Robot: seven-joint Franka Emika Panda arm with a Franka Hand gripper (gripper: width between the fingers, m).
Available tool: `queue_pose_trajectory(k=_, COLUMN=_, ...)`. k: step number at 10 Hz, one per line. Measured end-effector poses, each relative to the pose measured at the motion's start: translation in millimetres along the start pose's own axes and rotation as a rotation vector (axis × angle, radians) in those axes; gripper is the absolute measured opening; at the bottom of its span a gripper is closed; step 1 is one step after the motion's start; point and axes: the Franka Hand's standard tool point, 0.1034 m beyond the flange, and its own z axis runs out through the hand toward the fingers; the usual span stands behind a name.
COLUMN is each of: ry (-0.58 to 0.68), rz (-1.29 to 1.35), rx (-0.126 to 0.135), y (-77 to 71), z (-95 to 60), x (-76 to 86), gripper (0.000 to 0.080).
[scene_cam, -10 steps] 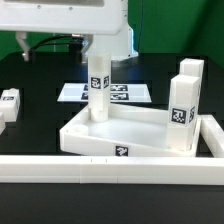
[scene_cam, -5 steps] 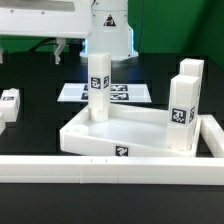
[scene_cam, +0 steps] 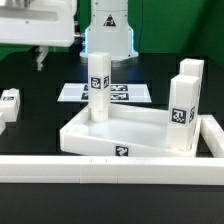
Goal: Assemble desk
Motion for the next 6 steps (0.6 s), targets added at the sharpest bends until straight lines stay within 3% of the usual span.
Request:
queue_pose_trajectory(k=2, ry=-0.016, rz=0.007, rx=0.013, y=-5.1, z=0.3, x=2.1, gripper=0.0649)
queue_pose_trajectory(k=4, ry=-0.097, rz=0.018, rx=0.053, y=-13.5, z=4.4, x=1.4, gripper=0.0649)
queue_pose_trajectory(k=6, ry=-0.212, rz=0.018, rx=0.078, y=-7.1, z=15.9, x=2.7, gripper=0.0649)
